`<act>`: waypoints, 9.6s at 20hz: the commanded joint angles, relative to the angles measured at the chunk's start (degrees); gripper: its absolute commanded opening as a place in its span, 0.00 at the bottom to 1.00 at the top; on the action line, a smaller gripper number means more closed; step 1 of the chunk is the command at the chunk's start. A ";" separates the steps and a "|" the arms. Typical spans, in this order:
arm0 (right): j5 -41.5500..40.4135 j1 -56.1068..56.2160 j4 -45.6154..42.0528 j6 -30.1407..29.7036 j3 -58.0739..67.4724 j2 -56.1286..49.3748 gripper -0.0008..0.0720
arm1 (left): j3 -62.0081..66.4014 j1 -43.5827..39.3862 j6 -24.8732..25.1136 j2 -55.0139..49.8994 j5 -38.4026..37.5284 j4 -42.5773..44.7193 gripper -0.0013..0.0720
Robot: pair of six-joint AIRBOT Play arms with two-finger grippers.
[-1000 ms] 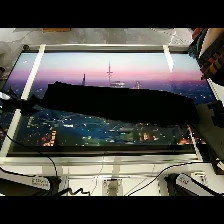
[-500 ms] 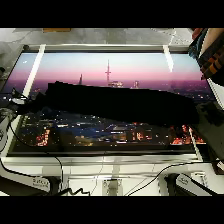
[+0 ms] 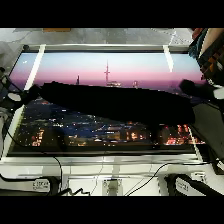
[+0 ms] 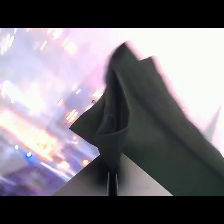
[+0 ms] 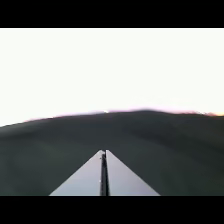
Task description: Fold the clothes and pants, and hang the long-sleeved shirts on hangers.
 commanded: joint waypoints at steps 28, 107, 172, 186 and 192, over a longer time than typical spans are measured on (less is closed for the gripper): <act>-6.49 58.62 12.11 22.05 50.88 -58.71 0.03 | 0.04 -14.25 9.60 30.49 -12.44 -3.58 0.03; 39.21 28.04 -3.32 9.77 42.32 -34.77 0.04 | 33.73 -18.01 3.48 8.00 -69.66 21.88 0.03; 29.33 13.88 -5.16 8.50 35.76 -27.10 0.04 | 49.05 -44.76 -27.91 -16.94 -46.49 -1.31 0.03; 33.07 7.41 -16.63 6.10 35.74 -27.06 0.04 | 49.07 -56.06 -11.26 -24.90 -33.24 -3.72 0.97; 42.73 -4.94 17.07 -24.44 28.74 -27.15 0.03 | 49.05 -52.50 -8.85 -25.31 -33.18 22.10 0.03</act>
